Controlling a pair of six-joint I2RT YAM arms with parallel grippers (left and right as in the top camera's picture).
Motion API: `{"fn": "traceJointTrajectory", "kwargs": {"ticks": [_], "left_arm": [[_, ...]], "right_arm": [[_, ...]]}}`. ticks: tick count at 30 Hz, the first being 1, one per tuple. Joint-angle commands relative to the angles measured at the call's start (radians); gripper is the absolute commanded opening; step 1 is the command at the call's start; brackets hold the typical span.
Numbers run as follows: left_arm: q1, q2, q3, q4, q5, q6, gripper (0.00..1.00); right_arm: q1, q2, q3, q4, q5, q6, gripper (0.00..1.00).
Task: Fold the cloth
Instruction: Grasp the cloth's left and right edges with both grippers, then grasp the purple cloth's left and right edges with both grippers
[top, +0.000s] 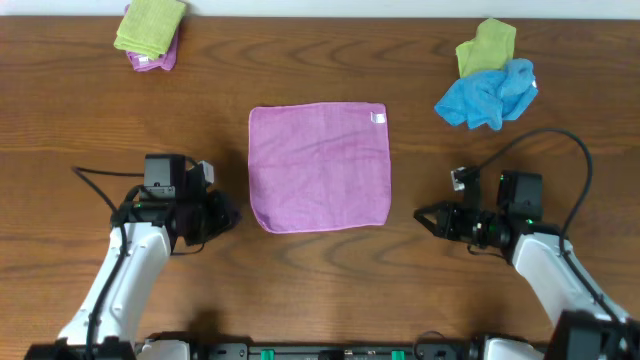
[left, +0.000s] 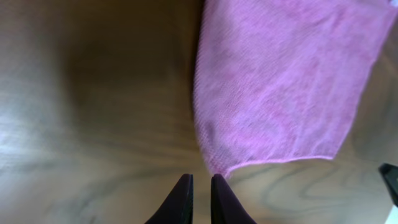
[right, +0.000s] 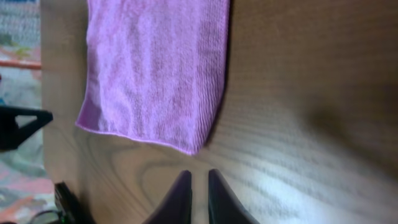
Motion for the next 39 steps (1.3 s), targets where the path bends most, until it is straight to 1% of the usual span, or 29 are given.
{"fn": "traceJointTrajectory", "kwargs": {"ticks": [1,3,4,5,6,7,9,12,14,16,19,22,26,32,39], "left_arm": [[0.003,0.069,-0.004,0.029,0.083,0.01,0.12],[0.003,0.113,-0.004,0.042,0.1,0.008,0.13],[0.003,0.132,-0.004,0.045,0.113,0.008,0.13],[0.003,0.148,-0.004,0.045,0.119,0.008,0.17],[0.003,0.162,-0.004,0.045,0.119,0.008,0.26],[0.003,0.17,-0.004,0.048,0.119,0.009,0.31],[0.003,0.18,-0.004,0.049,0.124,0.009,0.36],[0.003,0.184,-0.004,0.05,0.125,0.012,0.4],[0.003,0.184,-0.004,0.063,0.125,0.011,0.45],[0.003,0.184,-0.004,0.077,0.125,0.011,0.46],[0.003,0.184,-0.004,0.085,0.125,0.01,0.46],[0.002,0.184,-0.004,0.093,0.124,0.007,0.49],[-0.006,0.184,-0.004,0.094,0.123,0.007,0.51],[-0.048,0.184,-0.004,0.097,0.095,0.007,0.5],[-0.051,0.184,-0.004,0.099,0.044,0.008,0.51]], "right_arm": [[0.009,0.066,-0.006,0.047,-0.062,0.027,0.21],[0.008,0.117,-0.006,0.084,-0.084,0.036,0.31],[0.008,0.142,-0.006,0.098,-0.099,0.036,0.34],[0.008,0.163,-0.006,0.106,-0.102,0.036,0.38],[0.008,0.183,-0.006,0.116,-0.102,0.036,0.42],[0.008,0.198,-0.006,0.127,-0.102,0.039,0.43],[0.008,0.219,-0.006,0.156,-0.102,0.058,0.44],[0.009,0.229,-0.006,0.196,-0.101,0.077,0.45],[0.009,0.23,-0.006,0.222,-0.1,0.078,0.47],[0.011,0.235,-0.006,0.242,-0.091,0.087,0.5],[0.03,0.258,-0.006,0.274,-0.082,0.105,0.51],[0.058,0.292,-0.006,0.298,-0.078,0.115,0.57],[0.081,0.339,-0.005,0.339,-0.069,0.135,0.58],[0.125,0.404,-0.003,0.395,-0.063,0.167,0.59],[0.172,0.408,-0.003,0.407,0.0,0.175,0.59]]}}
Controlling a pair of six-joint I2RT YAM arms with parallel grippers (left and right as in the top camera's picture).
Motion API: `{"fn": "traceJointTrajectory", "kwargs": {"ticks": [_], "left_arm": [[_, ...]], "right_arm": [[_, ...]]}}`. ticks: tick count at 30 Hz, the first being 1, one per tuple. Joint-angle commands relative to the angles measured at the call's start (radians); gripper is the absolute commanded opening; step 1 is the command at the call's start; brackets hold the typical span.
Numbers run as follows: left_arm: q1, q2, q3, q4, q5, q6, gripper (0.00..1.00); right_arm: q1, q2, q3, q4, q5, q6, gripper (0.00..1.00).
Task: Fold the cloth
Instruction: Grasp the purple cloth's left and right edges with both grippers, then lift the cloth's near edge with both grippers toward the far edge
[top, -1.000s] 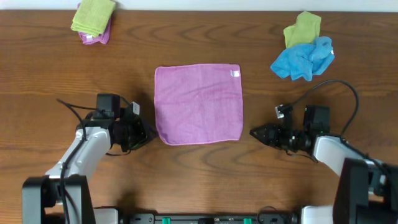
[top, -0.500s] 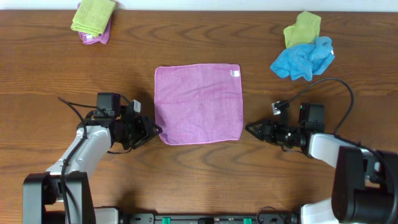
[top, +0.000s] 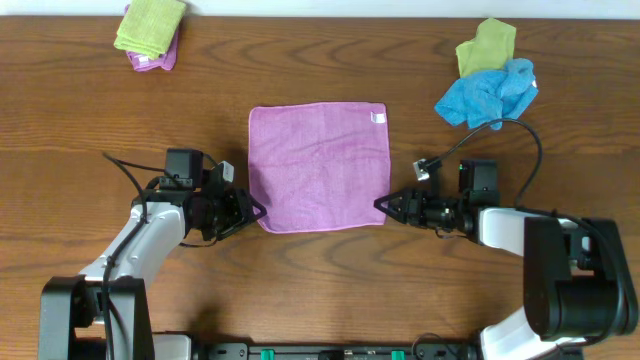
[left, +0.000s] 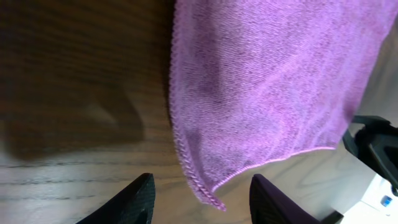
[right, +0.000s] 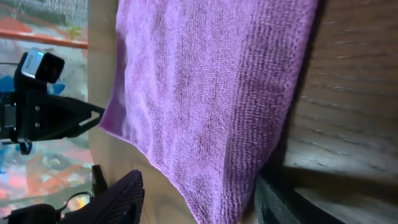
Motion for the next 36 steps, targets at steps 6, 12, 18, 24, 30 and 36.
{"fn": "traceJointTrajectory", "kwargs": {"ticks": [6,12,18,24,30,36], "left_arm": [[-0.008,0.023,-0.004,0.025,-0.044,0.006,0.5],[-0.021,0.101,-0.003,0.057,0.037,-0.001,0.48],[-0.021,0.113,-0.003,0.098,0.076,-0.032,0.37],[-0.021,0.114,-0.003,0.139,0.086,-0.065,0.09],[-0.018,0.114,0.003,0.179,0.161,-0.107,0.06],[-0.018,0.114,0.084,0.198,0.252,-0.121,0.06]], "right_arm": [[0.019,0.044,-0.023,0.002,0.158,0.036,0.58],[0.019,0.044,-0.023,0.002,0.159,0.036,0.57],[0.019,0.044,-0.023,-0.018,0.172,0.036,0.55],[0.019,0.044,-0.023,-0.025,0.174,0.036,0.56],[0.019,0.044,-0.024,-0.083,0.191,0.031,0.57],[0.019,0.044,-0.024,-0.109,0.215,0.032,0.59]]}}
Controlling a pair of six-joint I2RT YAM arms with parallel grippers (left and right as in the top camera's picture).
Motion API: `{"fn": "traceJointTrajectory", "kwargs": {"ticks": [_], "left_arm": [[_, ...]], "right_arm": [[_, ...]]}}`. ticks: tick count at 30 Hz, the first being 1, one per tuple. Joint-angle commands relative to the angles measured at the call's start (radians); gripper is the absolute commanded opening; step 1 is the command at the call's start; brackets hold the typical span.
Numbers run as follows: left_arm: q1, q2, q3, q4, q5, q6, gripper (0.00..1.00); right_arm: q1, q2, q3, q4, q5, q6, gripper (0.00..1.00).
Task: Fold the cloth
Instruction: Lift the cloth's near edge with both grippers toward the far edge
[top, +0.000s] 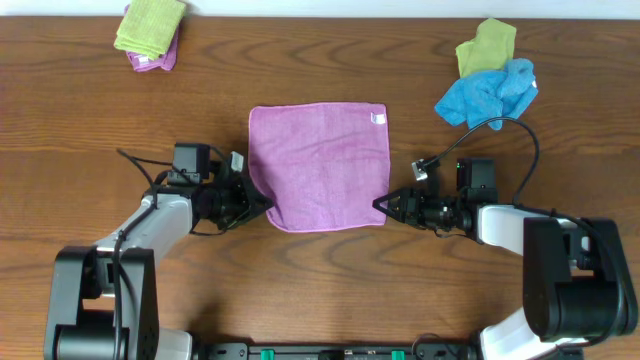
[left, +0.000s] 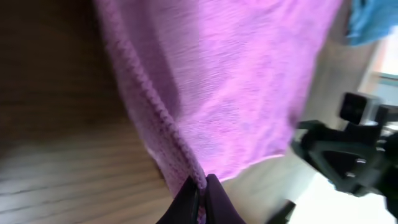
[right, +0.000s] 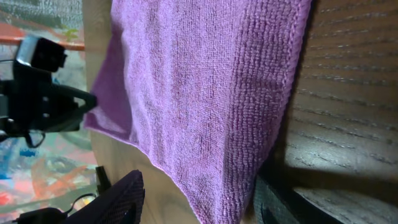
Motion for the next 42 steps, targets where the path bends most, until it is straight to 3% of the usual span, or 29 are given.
{"fn": "traceJointTrajectory", "kwargs": {"ticks": [1,6,10,13,16,24,32,42], "left_arm": [[0.002,0.007,0.075,0.005,0.076,-0.019,0.06],[0.002,0.007,0.141,0.005,0.082,-0.019,0.06],[0.002,0.007,0.145,0.005,0.074,-0.018,0.05],[0.002,0.007,0.145,0.005,0.073,-0.018,0.06],[0.002,0.007,0.145,0.005,0.067,-0.018,0.06],[0.002,0.007,0.145,0.005,0.066,-0.018,0.05],[0.002,0.007,0.145,0.004,0.066,-0.018,0.06],[0.002,0.007,0.145,-0.007,0.055,-0.018,0.06]], "right_arm": [[0.01,0.047,-0.044,-0.051,0.198,0.006,0.59],[0.01,0.047,-0.044,-0.19,0.135,0.007,0.64],[0.011,0.047,-0.044,-0.2,-0.02,0.027,0.66],[0.024,0.047,-0.045,-0.206,-0.034,0.072,0.68],[0.057,0.047,-0.045,-0.163,-0.02,0.142,0.72],[0.18,0.047,-0.045,0.033,0.109,0.39,0.72],[0.117,0.047,-0.045,0.034,0.251,0.42,0.72],[0.002,0.047,-0.045,0.119,0.271,0.47,0.73]]}}
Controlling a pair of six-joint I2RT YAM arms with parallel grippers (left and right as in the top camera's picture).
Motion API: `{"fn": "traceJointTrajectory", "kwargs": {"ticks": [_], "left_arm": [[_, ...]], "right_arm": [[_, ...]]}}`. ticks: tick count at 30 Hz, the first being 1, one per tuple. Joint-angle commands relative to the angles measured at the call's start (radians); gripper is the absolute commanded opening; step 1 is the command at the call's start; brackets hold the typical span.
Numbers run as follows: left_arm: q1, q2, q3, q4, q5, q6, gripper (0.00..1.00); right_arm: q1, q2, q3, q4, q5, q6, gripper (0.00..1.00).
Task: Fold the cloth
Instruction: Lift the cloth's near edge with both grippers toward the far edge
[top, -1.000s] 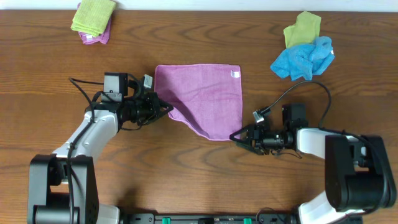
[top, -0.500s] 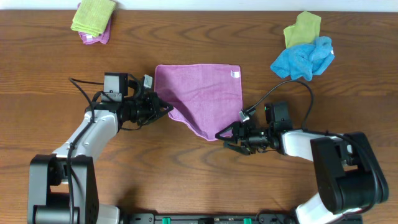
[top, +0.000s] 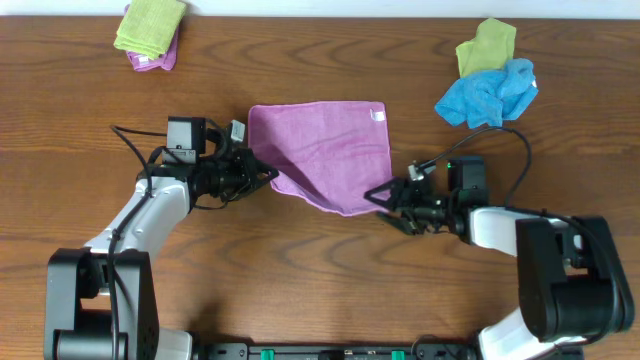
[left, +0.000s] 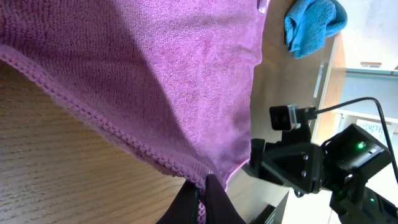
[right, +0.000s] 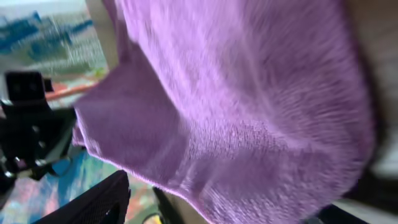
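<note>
The purple cloth (top: 325, 150) lies on the wooden table (top: 320, 280), its far edge flat and its near edge raised and pulled in. At the near-left corner my left gripper (top: 268, 178) is shut on the hem (left: 202, 186), and the cloth (left: 155, 62) sags away from it. My right gripper (top: 378, 196) is at the near-right corner. Its fingers (right: 93, 199) stand wide apart with the blurred cloth (right: 236, 93) filling the gap between them.
A green cloth on a purple one (top: 150, 30) lies at the far left. A green cloth (top: 487, 42) and a crumpled blue cloth (top: 488, 92) lie at the far right. The right arm (left: 311, 168) shows opposite in the left wrist view.
My left gripper, still shut on the near-left corner, has moved up and away from me, and the near edge has left the table. The right gripper has shifted slightly inward at the near-right corner.
Both grippers were shut, short of the flat cloth's near corners. Then both were open at those corners. Then the left was shut on its corner while the right stayed open round its own. Now the near edge is lifted and drawn toward the far edge.
</note>
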Motion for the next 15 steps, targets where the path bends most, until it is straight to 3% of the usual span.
{"fn": "traceJointTrajectory", "kwargs": {"ticks": [1,15], "left_arm": [[0.002,0.007,0.014,-0.011,-0.007,-0.008,0.06],[0.002,0.007,0.014,-0.068,-0.032,0.038,0.06]], "right_arm": [[-0.05,0.041,-0.028,-0.007,0.288,0.014,0.73],[-0.103,0.041,-0.021,0.085,0.297,0.058,0.73]]}}
